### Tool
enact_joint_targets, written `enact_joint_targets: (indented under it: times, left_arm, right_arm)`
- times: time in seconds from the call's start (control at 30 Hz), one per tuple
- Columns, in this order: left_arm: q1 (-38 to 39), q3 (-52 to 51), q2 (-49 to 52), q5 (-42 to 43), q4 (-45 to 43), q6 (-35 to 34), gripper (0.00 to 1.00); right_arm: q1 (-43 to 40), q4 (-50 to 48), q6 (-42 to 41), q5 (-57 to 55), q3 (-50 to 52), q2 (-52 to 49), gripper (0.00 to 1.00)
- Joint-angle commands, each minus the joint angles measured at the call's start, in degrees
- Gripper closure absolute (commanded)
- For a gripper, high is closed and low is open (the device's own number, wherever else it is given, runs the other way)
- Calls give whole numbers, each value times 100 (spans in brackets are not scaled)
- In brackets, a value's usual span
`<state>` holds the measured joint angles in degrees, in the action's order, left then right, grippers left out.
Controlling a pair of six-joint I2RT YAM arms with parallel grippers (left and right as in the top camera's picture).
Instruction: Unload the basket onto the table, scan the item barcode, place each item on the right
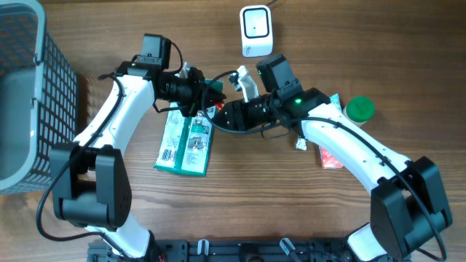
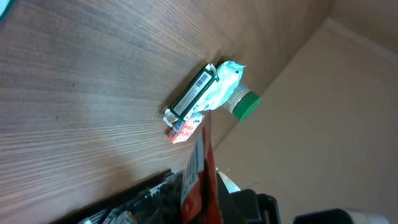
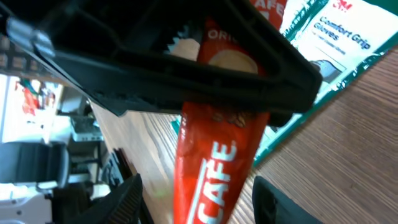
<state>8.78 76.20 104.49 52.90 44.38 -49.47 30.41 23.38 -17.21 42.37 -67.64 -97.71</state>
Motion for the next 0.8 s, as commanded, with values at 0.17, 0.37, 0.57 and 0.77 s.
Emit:
enact_joint_targets:
  times: [0.17, 0.37, 0.57, 0.77]
  left_arm:
    - [-28, -24, 63, 101, 26, -74, 96]
    - [-26, -24, 63, -157, 92, -350, 96]
    - [-26, -24, 63, -334, 153, -503, 96]
    - [-28, -24, 63, -348, 306, -505, 96]
  right_arm:
    - [-26, 1325, 1589, -1716, -1311, 302, 43]
    - [413, 2422, 2702, -2531, -2243, 302, 43]
    - [1888, 2682, 3139, -5910, -2240, 210, 40]
    - [2411, 2719, 3213, -6572, -2114, -39, 40]
